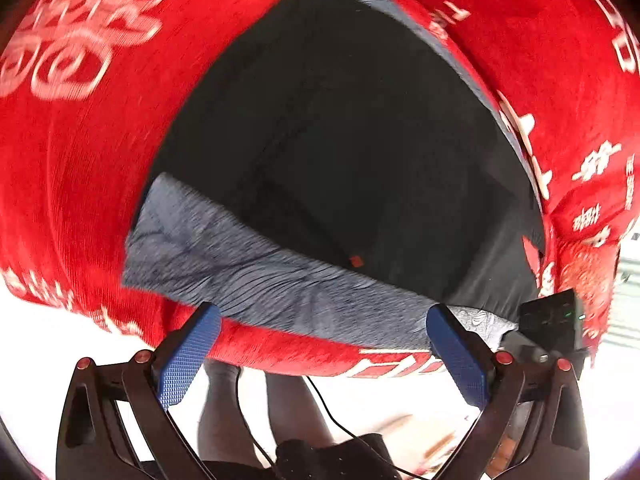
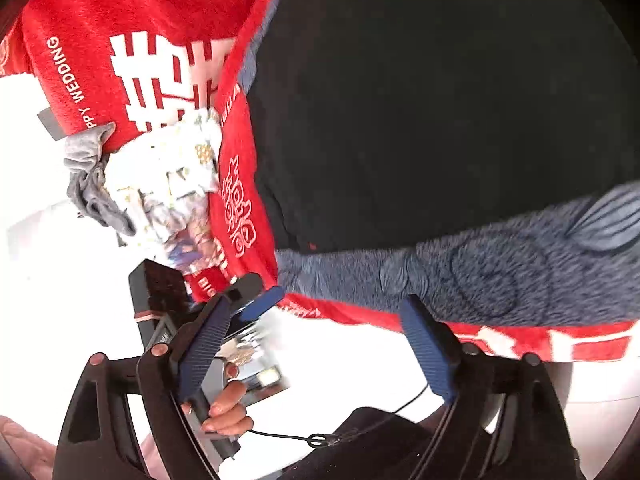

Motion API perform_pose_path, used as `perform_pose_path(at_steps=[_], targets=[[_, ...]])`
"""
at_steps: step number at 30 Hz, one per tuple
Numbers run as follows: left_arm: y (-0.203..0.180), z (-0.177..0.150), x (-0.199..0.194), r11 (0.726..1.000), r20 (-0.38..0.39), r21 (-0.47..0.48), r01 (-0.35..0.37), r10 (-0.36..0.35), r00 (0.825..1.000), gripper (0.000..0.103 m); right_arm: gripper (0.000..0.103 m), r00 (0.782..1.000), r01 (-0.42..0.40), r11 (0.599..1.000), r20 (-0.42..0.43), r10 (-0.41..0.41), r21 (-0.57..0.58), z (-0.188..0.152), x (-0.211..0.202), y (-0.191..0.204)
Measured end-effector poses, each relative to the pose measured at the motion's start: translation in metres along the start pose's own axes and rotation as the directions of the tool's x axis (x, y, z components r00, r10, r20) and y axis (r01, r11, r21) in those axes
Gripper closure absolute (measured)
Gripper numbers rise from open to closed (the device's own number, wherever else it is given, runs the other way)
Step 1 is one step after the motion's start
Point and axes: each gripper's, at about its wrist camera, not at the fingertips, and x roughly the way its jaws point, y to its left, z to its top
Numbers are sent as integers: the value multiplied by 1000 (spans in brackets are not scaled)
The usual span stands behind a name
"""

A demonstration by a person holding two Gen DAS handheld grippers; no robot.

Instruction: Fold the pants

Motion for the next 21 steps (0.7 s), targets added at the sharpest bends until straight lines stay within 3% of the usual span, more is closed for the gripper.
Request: perform_pose_path(at_steps=[8, 13, 17, 18, 21], targets=[[26, -14, 12, 998, -52, -42, 44, -46, 998, 0, 17, 999, 17, 999, -39, -15, 48, -14, 19, -32], [23, 1, 17, 993, -22, -51, 110, -112, 994, 0, 17, 990, -126, 988, 79, 119, 92, -5, 16, -36], [17, 13, 20, 986, 19, -78, 146, -145, 989, 1, 17, 975, -192, 981, 122, 187, 34, -4, 7, -18], [14, 14, 20, 988, 24, -75, 137, -136, 990, 2, 17, 977, -183, 983, 117, 180, 18, -5, 5, -14], [10, 18, 20, 996, 26, -51, 68, -67, 997, 24, 17, 987, -116, 993, 113, 116, -6, -10, -4, -16]])
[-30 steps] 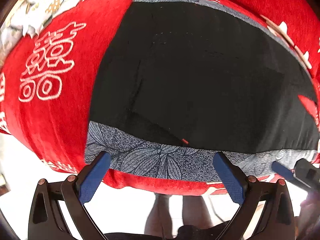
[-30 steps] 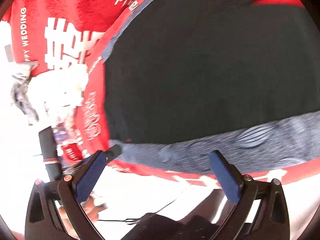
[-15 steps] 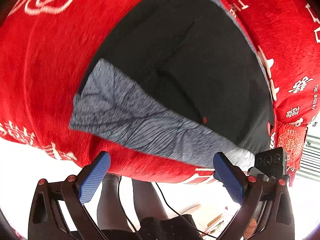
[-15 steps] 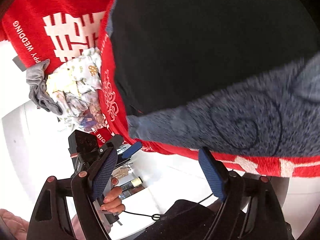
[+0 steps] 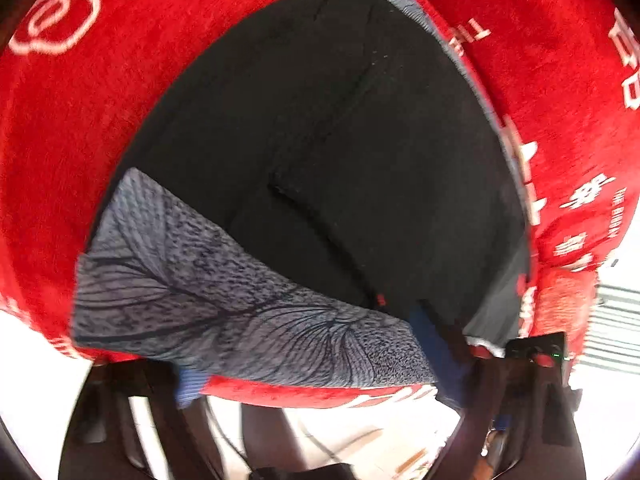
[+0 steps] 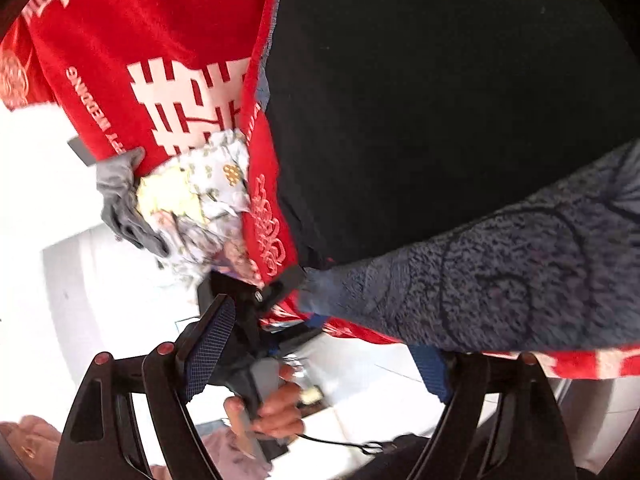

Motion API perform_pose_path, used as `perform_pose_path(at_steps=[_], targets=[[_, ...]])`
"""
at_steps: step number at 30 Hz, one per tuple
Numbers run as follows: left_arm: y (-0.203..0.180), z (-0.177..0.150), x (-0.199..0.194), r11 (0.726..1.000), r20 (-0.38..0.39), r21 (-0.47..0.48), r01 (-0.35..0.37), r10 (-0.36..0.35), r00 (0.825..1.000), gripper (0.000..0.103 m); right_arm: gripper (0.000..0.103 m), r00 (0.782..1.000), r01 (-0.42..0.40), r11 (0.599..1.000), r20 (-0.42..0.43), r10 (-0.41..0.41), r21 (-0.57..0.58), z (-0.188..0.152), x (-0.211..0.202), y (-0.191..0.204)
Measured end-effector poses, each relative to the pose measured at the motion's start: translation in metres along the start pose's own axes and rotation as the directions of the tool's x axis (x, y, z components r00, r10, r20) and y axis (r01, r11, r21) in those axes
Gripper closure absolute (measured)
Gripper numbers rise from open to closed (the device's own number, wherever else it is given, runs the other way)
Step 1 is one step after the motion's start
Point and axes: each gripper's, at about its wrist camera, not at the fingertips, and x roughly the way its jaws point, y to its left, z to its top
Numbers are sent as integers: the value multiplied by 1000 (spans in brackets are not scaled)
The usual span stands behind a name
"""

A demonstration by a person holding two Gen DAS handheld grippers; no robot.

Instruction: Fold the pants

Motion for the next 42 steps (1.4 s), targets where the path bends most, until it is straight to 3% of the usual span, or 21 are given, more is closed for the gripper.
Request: perform_pose_path(at_steps=[2, 4, 7, 8, 9, 10, 11, 15, 18, 22, 25, 26, 28, 30, 31, 35, 38, 40, 42], targets=[[2, 1, -2, 1000, 3, 10, -29, 29, 1000, 38, 17, 998, 57, 998, 33, -57, 6, -3, -16, -14], [12, 0, -7, 999, 1, 12, -32, 32, 999, 56, 17, 994, 63, 997, 89, -67, 41, -2, -33, -28], [24, 2, -13, 1000, -7, 5, -6, 6, 1000, 71, 25, 983, -3, 993, 185, -19, 119, -6, -57, -48], [24, 2, -13, 1000, -8, 5, -3, 3, 1000, 72, 30, 972, -63, 982, 234, 20, 179, -9, -66, -60], [22, 1, -13, 1000, -10, 10, -7, 7, 1000, 76, 52, 961, -118, 968, 273, 54, 222, -12, -70, -68], [20, 1, -14, 1000, -10, 21, -11, 11, 1000, 79, 86, 949, -166, 951, 306, 81, 261, -13, -74, -77], [22, 0, -19, 1000, -7, 25, -17, 17, 1000, 80, 93, 942, -185, 939, 325, 85, 290, -15, -75, -83], [3, 5, -42, 999, 25, 37, -3, 2, 1000, 80, 93, 951, -100, 968, 307, 25, 229, -11, -85, -60], [-21, 16, -70, 998, 79, 58, 28, -33, 996, 80, 93, 963, -20, 994, 270, -10, 108, 11, -101, -15], [-70, 46, -97, 991, 194, 127, 33, -58, 979, 80, 93, 973, 43, 998, 228, -30, -50, 66, -118, 47], [-109, 84, -102, 984, 289, 175, -20, -32, 957, 78, 93, 979, 73, 988, 201, -44, -137, 120, -123, 85], [-121, 100, -99, 982, 314, 182, -55, -5, 949, 73, 93, 980, 91, 984, 188, -62, -151, 137, -116, 95], [-140, 126, -86, 976, 362, 178, -128, 56, 930, 40, 93, 983, 124, 976, 154, -96, -180, 178, -103, 105], [-149, 150, -71, 954, 420, 154, -257, 172, 891, 20, 90, 984, 151, 971, 127, -129, -188, 214, -81, 111], [-152, 165, -60, 942, 435, 137, -307, 221, 873, 18, 89, 981, 170, 968, 120, -149, -186, 231, -72, 112], [-147, 201, -21, 919, 411, 73, -386, 325, 852, 18, 87, 973, 224, 965, 87, -213, -138, 286, -44, 89], [-145, 206, -8, 865, 404, 43, -501, 443, 800, 18, 71, 956, 292, 949, 63, -286, -116, 307, -26, 70], [-144, 201, -17, 852, 417, 29, -522, 464, 781, 18, 41, 972, 234, 966, 52, -229, -111, 311, -24, 71], [-149, 194, -28, 850, 417, 42, -524, 462, 783, 18, 20, 981, 194, 972, 41, -191, -131, 307, -28, 81]])
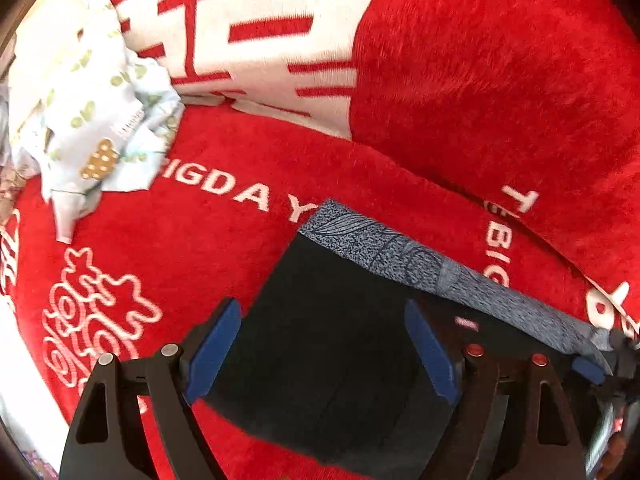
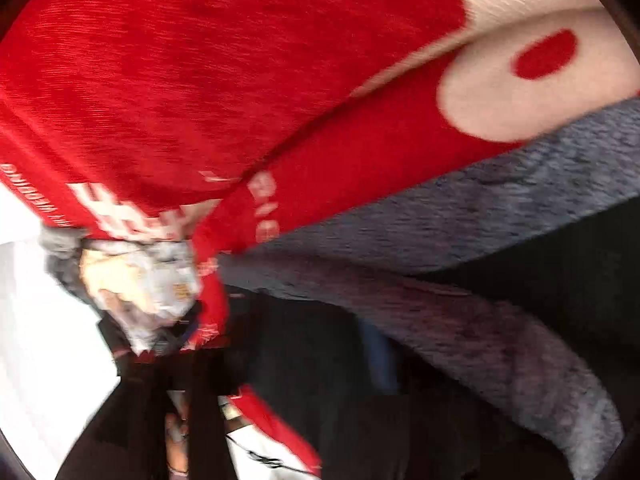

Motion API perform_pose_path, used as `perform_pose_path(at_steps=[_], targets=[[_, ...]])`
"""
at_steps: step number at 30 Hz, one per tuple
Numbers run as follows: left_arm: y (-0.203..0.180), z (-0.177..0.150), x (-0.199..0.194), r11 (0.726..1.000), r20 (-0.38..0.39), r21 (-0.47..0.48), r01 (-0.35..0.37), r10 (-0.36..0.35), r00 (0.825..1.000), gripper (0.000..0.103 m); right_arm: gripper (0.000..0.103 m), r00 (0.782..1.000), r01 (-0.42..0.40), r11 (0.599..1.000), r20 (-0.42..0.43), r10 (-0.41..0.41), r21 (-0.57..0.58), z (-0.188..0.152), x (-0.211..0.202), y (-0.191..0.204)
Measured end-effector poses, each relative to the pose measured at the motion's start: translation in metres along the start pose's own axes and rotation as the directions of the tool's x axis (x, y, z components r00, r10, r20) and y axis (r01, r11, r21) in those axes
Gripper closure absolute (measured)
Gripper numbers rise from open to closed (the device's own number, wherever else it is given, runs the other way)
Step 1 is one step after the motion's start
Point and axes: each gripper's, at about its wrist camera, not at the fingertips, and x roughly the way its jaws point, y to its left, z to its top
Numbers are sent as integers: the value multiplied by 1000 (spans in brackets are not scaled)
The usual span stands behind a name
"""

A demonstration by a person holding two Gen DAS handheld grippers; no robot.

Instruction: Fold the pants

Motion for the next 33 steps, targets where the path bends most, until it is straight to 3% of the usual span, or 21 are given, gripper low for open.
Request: perform_pose_path(at_steps=[3, 6, 9, 13, 17, 20, 22, 24, 27, 29, 30, 32, 33], targets=[[-19, -13, -20, 994, -49, 103, 35, -30, 998, 18, 20, 999, -33, 998, -11, 32, -48, -12, -26, 15], [-67, -46, -35, 964, -141, 229, 138, -107, 984, 18, 20, 999, 9, 998, 45, -7, -63, -34, -73, 9], [-123, -86, -41, 915, -251, 303, 267, -193, 948, 18, 20, 989, 102, 994, 115, -97, -35, -63, -127, -15], [-199, -136, -46, 833, -366, 371, 411, -276, 889, 18, 20, 947, 207, 970, 223, -231, 125, -125, -215, -72], [-269, -181, -46, 735, -466, 401, 547, -350, 813, 18, 20, 888, 288, 908, 269, -372, 305, -199, -276, -131], [-310, -207, -45, 677, -512, 434, 594, -357, 781, 18, 20, 859, 288, 857, 281, -428, 426, -251, -300, -172], [-326, -222, -46, 646, -540, 442, 622, -363, 760, 18, 20, 854, 268, 824, 273, -443, 499, -283, -303, -200], [-341, -237, -50, 616, -550, 468, 634, -359, 754, 18, 20, 855, 256, 809, 266, -446, 530, -302, -300, -218], [-356, -246, -53, 593, -559, 474, 651, -369, 743, 18, 22, 882, 184, 819, 277, -382, 544, -316, -290, -240], [-367, -251, -48, 586, -577, 460, 667, -374, 726, 18, 31, 904, 138, 816, 265, -335, 561, -319, -281, -255], [-372, -255, -46, 587, -584, 458, 667, -367, 724, 18, 54, 918, 96, 821, 270, -292, 562, -320, -278, -260], [-375, -259, -43, 597, -591, 449, 665, -360, 722, 18, 84, 932, 33, 838, 286, -222, 544, -316, -273, -261], [-378, -257, -42, 600, -594, 436, 670, -367, 715, 18, 87, 935, -17, 855, 311, -170, 519, -312, -276, -257]])
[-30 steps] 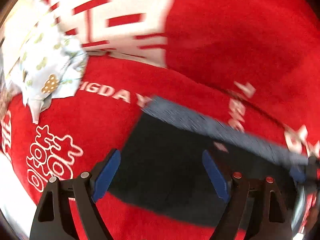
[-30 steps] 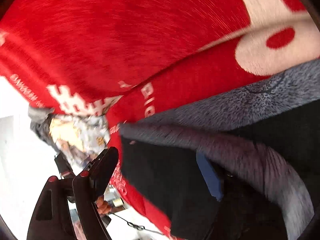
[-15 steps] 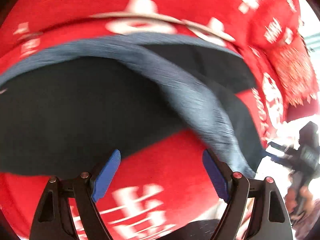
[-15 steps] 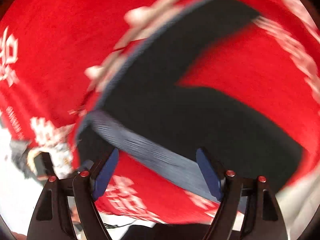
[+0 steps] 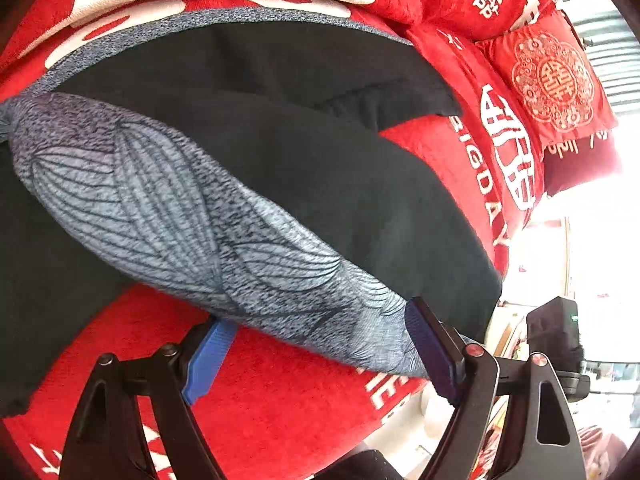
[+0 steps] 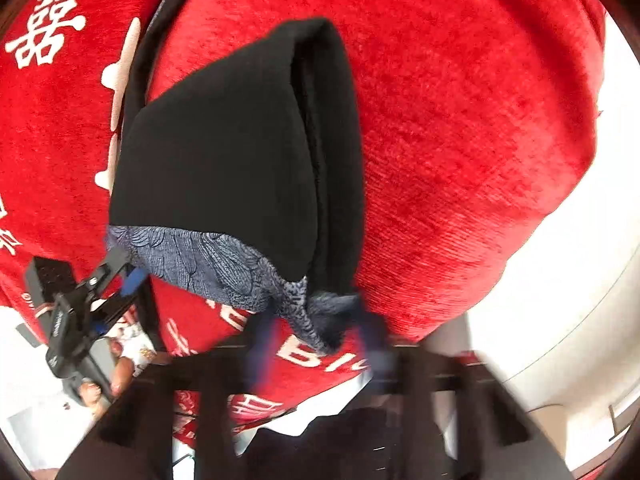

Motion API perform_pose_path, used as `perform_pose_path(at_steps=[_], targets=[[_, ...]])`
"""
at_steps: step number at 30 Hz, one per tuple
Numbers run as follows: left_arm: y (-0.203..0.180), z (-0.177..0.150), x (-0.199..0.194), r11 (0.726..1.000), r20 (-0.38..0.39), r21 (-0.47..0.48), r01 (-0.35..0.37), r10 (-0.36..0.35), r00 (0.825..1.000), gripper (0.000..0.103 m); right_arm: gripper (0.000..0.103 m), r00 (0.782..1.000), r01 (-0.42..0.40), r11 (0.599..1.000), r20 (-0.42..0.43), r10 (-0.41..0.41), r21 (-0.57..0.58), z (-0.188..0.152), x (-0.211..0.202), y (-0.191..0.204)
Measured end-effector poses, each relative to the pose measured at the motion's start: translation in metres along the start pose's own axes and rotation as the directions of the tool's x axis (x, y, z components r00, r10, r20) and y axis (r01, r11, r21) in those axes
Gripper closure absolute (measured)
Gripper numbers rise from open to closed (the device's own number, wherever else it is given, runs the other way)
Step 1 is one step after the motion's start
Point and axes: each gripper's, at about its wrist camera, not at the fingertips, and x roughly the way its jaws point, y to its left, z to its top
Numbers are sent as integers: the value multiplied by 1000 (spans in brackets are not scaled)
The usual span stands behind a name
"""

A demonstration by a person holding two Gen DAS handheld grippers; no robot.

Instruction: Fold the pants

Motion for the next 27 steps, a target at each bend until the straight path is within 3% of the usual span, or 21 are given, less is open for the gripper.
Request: perform_pose_path(at_steps=[3, 5, 10, 14, 17, 19, 20, 21, 25, 27], targets=[[-8, 13, -5, 999, 7, -47, 25, -25, 1000, 18, 87, 996, -92, 994, -12, 92, -51, 18, -19, 28], [-13, 27, -14, 997, 26, -71, 22, -20, 999, 18, 87, 987, -159, 981, -8, 159, -111, 47, -42, 60], [-26, 92, -39, 995, 149, -97, 4, 11, 989, 18, 88, 974, -218, 939, 1, 227, -265, 128, -77, 131], [-19, 157, -62, 987, 253, -155, -34, 73, 965, 18, 87, 975, -196, 921, 30, 218, -338, 204, -74, 184], [-18, 182, -77, 982, 311, -167, -90, 139, 940, 18, 79, 989, -130, 931, 23, 146, -341, 248, -55, 202], [-14, 186, -83, 977, 321, -171, -129, 179, 930, 18, 57, 997, -46, 925, 36, 64, -377, 261, -53, 202], [-8, 184, -85, 972, 313, -178, -155, 205, 927, 18, 33, 997, 2, 914, 67, 28, -405, 266, -51, 208], [-6, 182, -82, 967, 303, -185, -173, 224, 926, 18, 24, 996, 15, 911, 84, 21, -413, 267, -52, 206], [15, 156, -60, 941, 216, -217, -259, 305, 927, 18, 25, 994, 2, 937, 102, 36, -348, 254, -63, 180], [24, 140, -46, 929, 172, -244, -278, 324, 930, 18, 34, 993, 56, 953, 118, -22, -297, 247, -62, 161]])
